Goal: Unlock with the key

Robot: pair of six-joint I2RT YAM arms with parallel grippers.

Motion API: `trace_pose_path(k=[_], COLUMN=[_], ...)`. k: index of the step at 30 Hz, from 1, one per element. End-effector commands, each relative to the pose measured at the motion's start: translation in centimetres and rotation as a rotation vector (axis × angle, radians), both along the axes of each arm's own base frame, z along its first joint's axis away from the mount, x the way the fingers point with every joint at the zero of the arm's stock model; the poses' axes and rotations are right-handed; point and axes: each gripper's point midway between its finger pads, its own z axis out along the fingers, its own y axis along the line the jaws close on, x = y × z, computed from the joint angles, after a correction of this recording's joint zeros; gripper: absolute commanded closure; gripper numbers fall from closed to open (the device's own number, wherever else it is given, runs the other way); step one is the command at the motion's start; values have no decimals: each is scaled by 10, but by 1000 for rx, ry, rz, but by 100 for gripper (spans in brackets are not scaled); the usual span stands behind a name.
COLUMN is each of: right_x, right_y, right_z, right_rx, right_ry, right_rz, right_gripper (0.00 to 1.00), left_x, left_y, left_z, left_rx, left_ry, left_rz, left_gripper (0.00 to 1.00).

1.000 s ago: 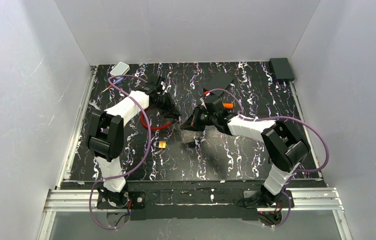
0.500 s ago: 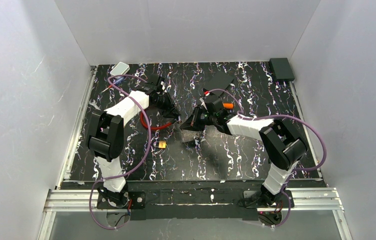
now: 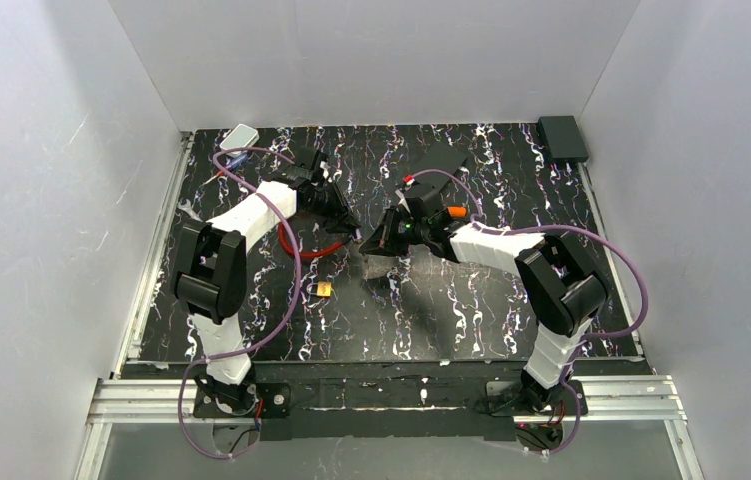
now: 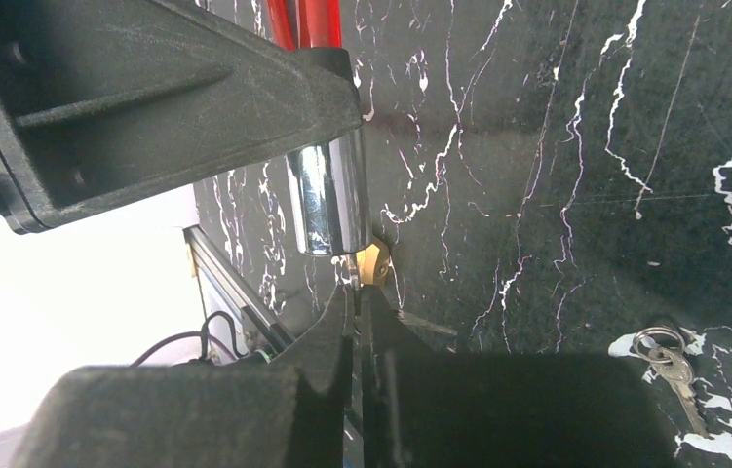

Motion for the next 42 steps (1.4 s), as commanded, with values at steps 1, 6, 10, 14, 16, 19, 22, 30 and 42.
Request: trace_pose_path(k=[1,6,10,14,16,19,22,30,42], right_x=[31,31,38,51,54,59,62,75,87], right_y=[1,9,8,-2,-3,-6,-6,-15,-20], right_z=[37,44,49,49,50,50,50,46,67], right_rx=[56,201,252,97,16,-70,-91,11,237], right_ry=[-131,-79,-82,-179,-236,-282,-304,-194,-143], right_rz=[-68,-46,-55,-77,-68,-65,-60,-179,-183], right_gripper=[99,99,99,99,99,99,99,99,99], left_x=[-24,-24,-24,-24,-24,-24,-25,-29,-32], left_y=[-3,-4,-4,-5,-7,-10,-13,-20,-26], left_z=[19,19,19,21,21,23,25,26,30], left_rx=[-28,-32,-36,-43,-52,-67,-78,-96,-100], left_ry=[25,27,26,25,25,25,19,19,1], left_rz=[-43,-44,-47,-49,-53,-62,-73,-90,-113], left_gripper=[100,100,100,100,100,100,100,100,100])
